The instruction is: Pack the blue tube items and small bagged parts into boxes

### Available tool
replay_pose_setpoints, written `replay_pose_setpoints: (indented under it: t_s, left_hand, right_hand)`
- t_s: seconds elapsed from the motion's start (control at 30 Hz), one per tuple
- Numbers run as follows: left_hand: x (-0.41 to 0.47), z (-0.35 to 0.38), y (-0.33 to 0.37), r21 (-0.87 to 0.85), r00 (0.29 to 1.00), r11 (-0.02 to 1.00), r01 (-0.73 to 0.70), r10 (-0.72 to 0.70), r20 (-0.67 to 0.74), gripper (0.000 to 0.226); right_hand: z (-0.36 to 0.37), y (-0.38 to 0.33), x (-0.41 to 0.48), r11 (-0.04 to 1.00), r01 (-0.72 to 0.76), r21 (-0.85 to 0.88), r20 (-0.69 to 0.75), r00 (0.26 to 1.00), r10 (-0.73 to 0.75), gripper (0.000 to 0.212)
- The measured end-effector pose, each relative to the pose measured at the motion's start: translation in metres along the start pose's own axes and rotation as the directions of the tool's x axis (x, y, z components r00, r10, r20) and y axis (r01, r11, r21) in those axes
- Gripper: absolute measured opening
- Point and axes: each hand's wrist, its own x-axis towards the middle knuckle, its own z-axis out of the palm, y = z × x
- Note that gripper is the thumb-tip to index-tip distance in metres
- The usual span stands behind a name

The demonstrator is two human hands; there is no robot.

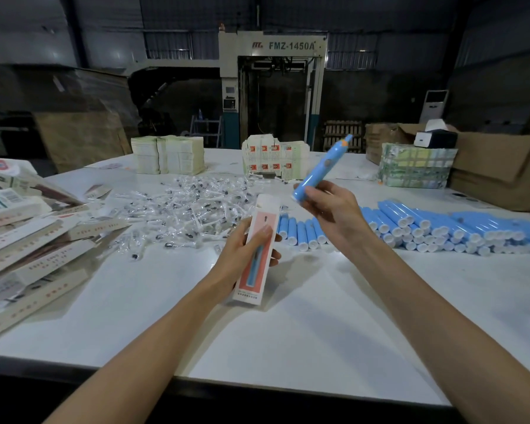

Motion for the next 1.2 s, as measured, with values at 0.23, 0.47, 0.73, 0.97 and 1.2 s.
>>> replay_pose_setpoints:
  t_s: [0.23, 0.47, 0.73, 0.97, 1.2]
  left_hand:
    - [-0.002, 0.003, 0.004, -0.002, 0.998, 1.000, -0.018, 0.018, 0.058, 0.044]
    - [-0.003, 0.003, 0.002, 0.024, 0.994, 0.998, -0.059, 0.057, 0.092, 0.055]
    - [-0.001, 0.002, 0.000, 0.050, 0.996, 0.997, -0.054, 0.051, 0.068, 0.054]
    - [-0.002, 0.002, 0.000, 0.063, 0.996, 0.997, -0.052, 0.047, 0.074, 0.050]
    - [-0.001, -0.006, -0.001, 0.037, 0.999, 0.999, -0.039, 0.040, -0.023, 0.042]
  right_hand:
    - [0.033, -0.020, 0.022, 0.965, 0.033, -0.262, 0.024, 0.999, -0.028, 0.070]
    - [0.026, -0.015, 0.029, 0.813, -0.010, -0.583, 0.047, 0.998, 0.047, 0.040]
    - [0.024, -0.010, 0.030, 0.661, -0.050, -0.749, 0.095, 0.979, 0.182, 0.032]
    - [0.025, 0.006, 0.032, 0.603, -0.065, -0.795, 0.044, 0.985, 0.165, 0.046]
    - [0.030, 0.025, 0.023, 0.646, 0.067, -0.761, 0.184, 0.976, 0.115, 0.041]
